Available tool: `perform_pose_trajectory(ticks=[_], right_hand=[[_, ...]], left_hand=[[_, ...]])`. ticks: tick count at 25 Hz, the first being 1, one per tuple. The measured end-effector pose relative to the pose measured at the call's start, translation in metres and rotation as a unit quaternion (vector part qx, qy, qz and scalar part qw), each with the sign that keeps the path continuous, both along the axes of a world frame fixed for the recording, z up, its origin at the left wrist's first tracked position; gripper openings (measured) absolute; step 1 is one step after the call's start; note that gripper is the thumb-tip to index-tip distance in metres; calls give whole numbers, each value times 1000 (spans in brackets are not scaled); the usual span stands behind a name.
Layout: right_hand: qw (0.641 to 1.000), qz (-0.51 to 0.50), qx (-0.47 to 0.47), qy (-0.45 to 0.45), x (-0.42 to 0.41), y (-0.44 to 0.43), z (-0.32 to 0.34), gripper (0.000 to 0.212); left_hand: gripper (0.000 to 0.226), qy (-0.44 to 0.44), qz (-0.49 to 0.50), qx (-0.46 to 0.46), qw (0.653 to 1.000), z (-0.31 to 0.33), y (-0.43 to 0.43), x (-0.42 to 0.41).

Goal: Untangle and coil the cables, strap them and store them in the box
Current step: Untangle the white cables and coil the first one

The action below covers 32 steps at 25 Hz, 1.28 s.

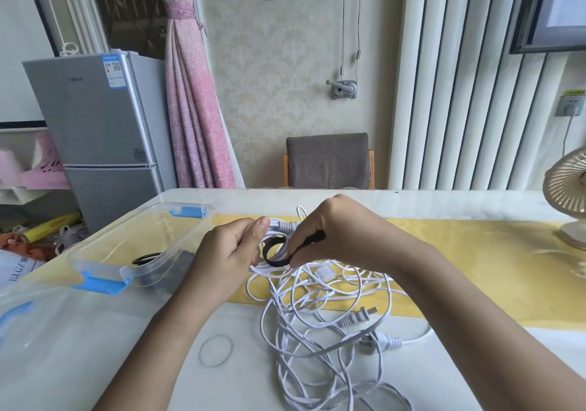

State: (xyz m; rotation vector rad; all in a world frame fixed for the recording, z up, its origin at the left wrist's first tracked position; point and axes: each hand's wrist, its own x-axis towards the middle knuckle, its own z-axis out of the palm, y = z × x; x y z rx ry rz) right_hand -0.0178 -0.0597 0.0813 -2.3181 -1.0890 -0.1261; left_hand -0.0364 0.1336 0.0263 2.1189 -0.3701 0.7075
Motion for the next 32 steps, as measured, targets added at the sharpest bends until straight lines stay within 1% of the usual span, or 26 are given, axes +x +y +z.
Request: perform_pose_trajectory(ticks=[3, 5, 9, 11, 13, 16, 19, 21, 23, 24, 25, 26, 28, 30, 32], right_hand=[[996, 1, -88, -33, -5, 2, -2, 11], [988, -2, -142, -52, -9, 8, -4, 15], [977, -25, -183, -106, -10, 15, -8, 16], [975, -23, -186, -122, -11, 17, -8, 17], [974, -19, -172, -147, -10, 17, -8, 17], [975, -50, -135, -166, -9, 15, -6, 19], [973, -86, -89, -197, -5, 13, -6, 25], [968, -100, -80, -217, -2, 12, -8, 26], [962, -107, -94, -234, 0, 16, -12, 27], [956, -102, -93, -258, 0, 19, -15, 28], [943, -98, -93, -303, 2, 22, -20, 30], [931, -104, -73, -342, 2, 25, -25, 35], [921, -127, -14, -367, 2, 29, -32, 42], [912, -145, 47, -380, 3, 31, -37, 41], [900, -161, 86, -396, 3, 30, -41, 35]], left_hand=[[60, -32, 24, 57, 998, -3, 0, 1], [62, -38, 38, 75, 996, -3, 1, 1], [54, -32, 37, 97, 994, 0, -2, -3], [57, -24, 43, 126, 991, -1, -4, -4], [57, -15, 43, 143, 989, -1, -6, -6], [50, -3, 36, 143, 989, 0, -6, -7], [58, 7, 25, 117, 993, -3, -5, -5], [59, 0, 30, 108, 994, -5, -5, -2], [57, 1, 37, 101, 994, -5, -8, -2], [54, 0, 39, 97, 995, -6, -9, -2], [50, -3, 40, 91, 995, -6, -10, -2], [49, -5, 41, 84, 996, -6, -12, -3], [52, -12, 45, 72, 996, -6, -12, -3], [54, -25, 49, 58, 997, -5, -10, -2], [56, -36, 42, 42, 998, -3, -9, -4]])
